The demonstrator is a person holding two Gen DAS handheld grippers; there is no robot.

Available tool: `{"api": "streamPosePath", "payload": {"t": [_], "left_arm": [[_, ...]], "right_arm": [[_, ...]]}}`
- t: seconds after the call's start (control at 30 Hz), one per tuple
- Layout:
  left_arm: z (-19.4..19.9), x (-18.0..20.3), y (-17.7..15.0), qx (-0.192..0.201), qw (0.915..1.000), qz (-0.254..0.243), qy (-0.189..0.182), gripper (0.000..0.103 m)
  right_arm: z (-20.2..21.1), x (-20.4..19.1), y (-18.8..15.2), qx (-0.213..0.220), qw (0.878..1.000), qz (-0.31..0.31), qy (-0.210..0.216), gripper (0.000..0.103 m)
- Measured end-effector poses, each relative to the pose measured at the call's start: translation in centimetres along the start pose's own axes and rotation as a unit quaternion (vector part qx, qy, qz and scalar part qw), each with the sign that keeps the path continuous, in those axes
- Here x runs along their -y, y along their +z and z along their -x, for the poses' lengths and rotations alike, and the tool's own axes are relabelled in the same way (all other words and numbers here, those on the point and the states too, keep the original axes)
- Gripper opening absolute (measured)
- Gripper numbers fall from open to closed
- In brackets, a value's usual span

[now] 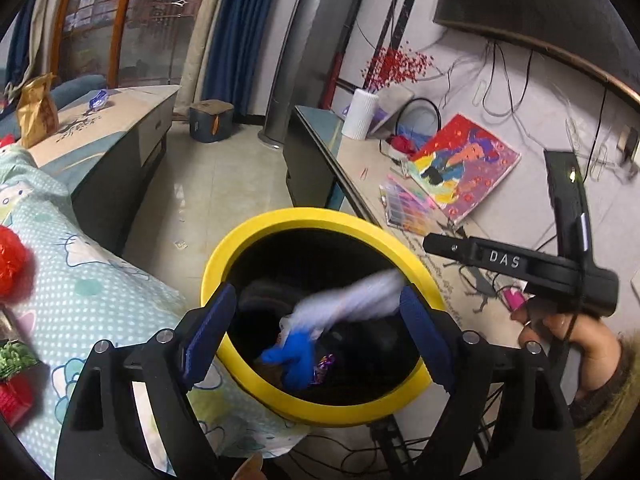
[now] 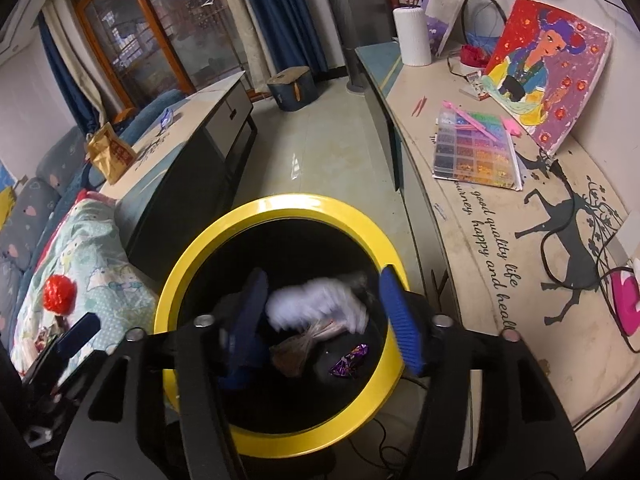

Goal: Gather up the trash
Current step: 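Carry the blue bag and foam net to the yellow bin and release them, then move both open tools back over the remaining trash on the bed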

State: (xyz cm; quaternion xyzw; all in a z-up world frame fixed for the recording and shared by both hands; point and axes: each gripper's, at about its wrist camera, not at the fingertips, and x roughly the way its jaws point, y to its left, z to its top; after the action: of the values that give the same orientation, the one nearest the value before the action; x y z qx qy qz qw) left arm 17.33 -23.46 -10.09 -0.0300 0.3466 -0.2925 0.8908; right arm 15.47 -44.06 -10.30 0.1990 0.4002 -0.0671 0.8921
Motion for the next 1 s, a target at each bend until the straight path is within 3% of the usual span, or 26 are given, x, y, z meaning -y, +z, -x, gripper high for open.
{"api": "streamPosePath", "payload": {"t": [0.1,0.27,0.43,1.0], "left_arm": [[1.3,-0.1,0.2,0.016,0.9997,-0.005,0.02,0.097],[4.3,-0.7,0.7,0.045,0.9976,0.007,0.053,0.097],[7.1,-1.1,0.9,0.066,0.9946,0.011,0.079,0.097],[15.3,-3.6,-0.1,0.127,0.9802,0.025,0.15,0.097]], "right_arm": [[0.2,-0.1,0.1,0.005,1.0,-0.004,0.0,0.061],[1.7,-1.0,0.5,0.035,0.999,-0.007,0.012,0.075],[3.6,-3.1,0.6,0.072,0.997,0.008,0.038,0.081],[5.9,-9.3,-0.6,0.085,0.988,0.077,0.102,0.082]]}}
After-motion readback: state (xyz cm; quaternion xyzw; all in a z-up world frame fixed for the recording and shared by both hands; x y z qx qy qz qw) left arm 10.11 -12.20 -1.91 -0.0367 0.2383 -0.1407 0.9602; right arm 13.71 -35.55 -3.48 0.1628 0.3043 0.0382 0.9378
